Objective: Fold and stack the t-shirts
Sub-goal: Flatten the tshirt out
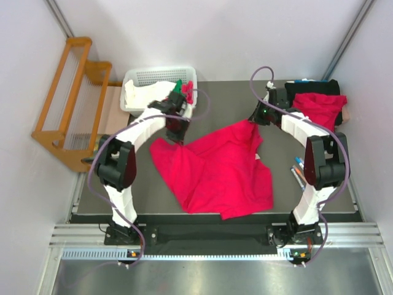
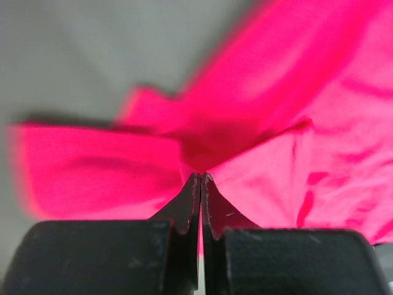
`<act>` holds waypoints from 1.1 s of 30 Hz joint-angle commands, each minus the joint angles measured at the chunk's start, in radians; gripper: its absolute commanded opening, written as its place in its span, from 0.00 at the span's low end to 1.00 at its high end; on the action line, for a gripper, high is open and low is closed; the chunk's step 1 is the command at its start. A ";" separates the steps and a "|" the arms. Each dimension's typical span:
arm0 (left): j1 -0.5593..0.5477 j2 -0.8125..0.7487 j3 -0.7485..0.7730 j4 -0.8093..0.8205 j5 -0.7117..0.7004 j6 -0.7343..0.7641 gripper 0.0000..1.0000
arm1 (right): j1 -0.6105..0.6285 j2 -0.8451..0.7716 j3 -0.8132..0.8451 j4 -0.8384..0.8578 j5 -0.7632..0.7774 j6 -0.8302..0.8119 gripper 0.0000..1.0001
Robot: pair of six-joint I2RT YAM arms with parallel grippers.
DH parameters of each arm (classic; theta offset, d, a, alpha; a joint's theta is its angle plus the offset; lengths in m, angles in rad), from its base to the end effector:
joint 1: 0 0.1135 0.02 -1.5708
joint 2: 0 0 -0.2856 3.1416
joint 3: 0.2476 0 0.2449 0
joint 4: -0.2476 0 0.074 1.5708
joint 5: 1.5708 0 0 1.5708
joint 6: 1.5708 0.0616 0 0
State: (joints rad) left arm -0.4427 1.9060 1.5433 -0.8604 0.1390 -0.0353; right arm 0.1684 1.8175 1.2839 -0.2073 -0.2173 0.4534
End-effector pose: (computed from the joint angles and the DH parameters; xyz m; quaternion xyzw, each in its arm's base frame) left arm 0.3607 -0.1805 0.2282 0.2105 0.9598 -0.1073 0.1515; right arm 0.4155 0.0841 0.2308 0.0859 0.9067 0.2171 0.3512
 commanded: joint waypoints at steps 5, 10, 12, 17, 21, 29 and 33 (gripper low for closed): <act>0.260 -0.222 0.066 -0.303 0.071 0.308 0.00 | -0.092 0.035 0.104 0.039 -0.044 0.019 0.00; 0.260 -0.424 -0.148 -0.592 0.103 0.749 0.08 | -0.095 0.054 0.109 0.059 -0.050 0.028 0.00; 0.260 -0.516 -0.239 -0.647 0.073 0.814 0.16 | -0.095 0.058 0.109 0.060 -0.048 0.028 0.00; 0.268 -0.644 -0.465 -0.647 -0.130 0.891 0.17 | -0.099 0.069 0.118 0.063 -0.048 0.033 0.00; 0.289 -0.601 -0.435 -0.620 -0.121 0.885 0.22 | -0.101 0.068 0.127 0.055 -0.054 0.033 0.00; 0.331 -0.379 -0.056 -0.143 -0.006 0.507 0.74 | -0.098 0.051 0.097 0.069 -0.060 0.034 0.00; 0.270 -0.150 0.156 -0.161 0.123 0.390 0.94 | -0.087 0.049 0.086 0.069 -0.062 0.030 0.00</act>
State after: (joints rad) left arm -0.1215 1.5993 1.5383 -1.1217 0.1215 0.5346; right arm 0.0761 1.8923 1.3567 -0.1860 -0.2687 0.4831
